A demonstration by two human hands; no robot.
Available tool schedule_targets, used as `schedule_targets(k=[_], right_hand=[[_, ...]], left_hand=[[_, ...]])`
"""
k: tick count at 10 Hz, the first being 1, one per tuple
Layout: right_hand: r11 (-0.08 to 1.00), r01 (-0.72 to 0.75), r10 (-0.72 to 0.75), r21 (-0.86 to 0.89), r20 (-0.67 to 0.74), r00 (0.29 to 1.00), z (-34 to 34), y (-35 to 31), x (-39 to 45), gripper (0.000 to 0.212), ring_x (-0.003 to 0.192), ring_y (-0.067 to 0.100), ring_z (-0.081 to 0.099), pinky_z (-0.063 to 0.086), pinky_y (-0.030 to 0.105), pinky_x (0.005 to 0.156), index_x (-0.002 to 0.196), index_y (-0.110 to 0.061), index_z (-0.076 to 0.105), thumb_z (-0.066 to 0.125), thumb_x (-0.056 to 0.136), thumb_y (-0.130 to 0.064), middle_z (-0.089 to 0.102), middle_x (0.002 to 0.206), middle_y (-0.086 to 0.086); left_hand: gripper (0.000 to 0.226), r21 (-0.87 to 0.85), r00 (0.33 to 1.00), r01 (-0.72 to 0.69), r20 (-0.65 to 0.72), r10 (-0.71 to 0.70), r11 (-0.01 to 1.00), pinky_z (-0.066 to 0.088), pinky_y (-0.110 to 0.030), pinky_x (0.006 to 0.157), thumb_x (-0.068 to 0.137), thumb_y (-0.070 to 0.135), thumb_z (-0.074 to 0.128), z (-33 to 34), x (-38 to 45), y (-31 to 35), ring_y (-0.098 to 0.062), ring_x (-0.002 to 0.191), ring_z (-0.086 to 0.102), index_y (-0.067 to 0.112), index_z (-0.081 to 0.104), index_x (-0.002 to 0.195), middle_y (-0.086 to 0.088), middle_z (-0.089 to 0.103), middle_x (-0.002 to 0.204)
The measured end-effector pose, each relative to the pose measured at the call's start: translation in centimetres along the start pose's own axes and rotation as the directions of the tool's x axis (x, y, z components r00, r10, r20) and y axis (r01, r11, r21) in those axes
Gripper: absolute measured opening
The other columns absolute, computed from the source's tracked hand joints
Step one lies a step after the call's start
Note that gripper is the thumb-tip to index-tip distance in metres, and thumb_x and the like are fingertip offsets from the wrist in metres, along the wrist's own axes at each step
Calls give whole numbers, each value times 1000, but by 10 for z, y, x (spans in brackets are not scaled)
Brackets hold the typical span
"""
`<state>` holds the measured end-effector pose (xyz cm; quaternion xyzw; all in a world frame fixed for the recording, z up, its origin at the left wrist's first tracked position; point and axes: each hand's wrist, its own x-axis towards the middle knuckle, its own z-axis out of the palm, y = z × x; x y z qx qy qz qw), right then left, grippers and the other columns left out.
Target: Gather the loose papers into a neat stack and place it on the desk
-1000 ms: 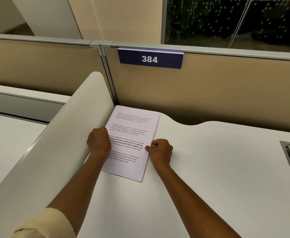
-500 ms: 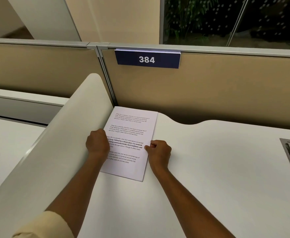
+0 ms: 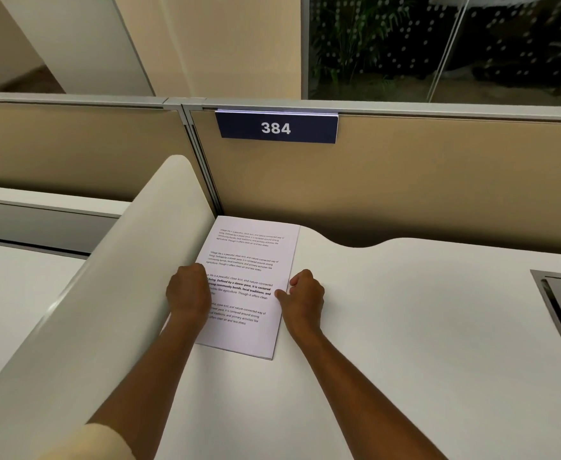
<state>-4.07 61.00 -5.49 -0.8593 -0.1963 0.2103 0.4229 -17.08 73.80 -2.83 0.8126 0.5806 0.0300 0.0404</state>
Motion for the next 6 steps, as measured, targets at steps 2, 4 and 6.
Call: schedule_targets(k=[2,4,6], right_hand=[[999,41,-41,-15,-13,999,3,6,0,25,88,22,61,55,36,81,91,-10,56,77,80,-18,63,94,5],[983,35,-29,182,-38,999,-10,10,-1,24,64,12,56,41,16,57,81,-16,55,74,83,-29,57,68,-6],[984,171,-168,53,-51,984,-38,21,-21,40,104,16,61,52,27,86,121,-20,57,58,91,-46,62,114,-1]], left_hand=[[20,-47,995,-67,-72,64,997,49,-43,66,80,-15,44,11,-6,-4,-41,82,64,-6,61,83,-23,63,99],[18,-186,992,-94,-100,76,978,48,-45,76,95,9,49,10,-6,-8,-42,96,62,-4,59,101,-23,65,105],[55,-267,974,-212,-139,180,940,43,-47,105,92,27,61,5,-32,-1,-41,127,48,-7,49,133,-28,52,136]])
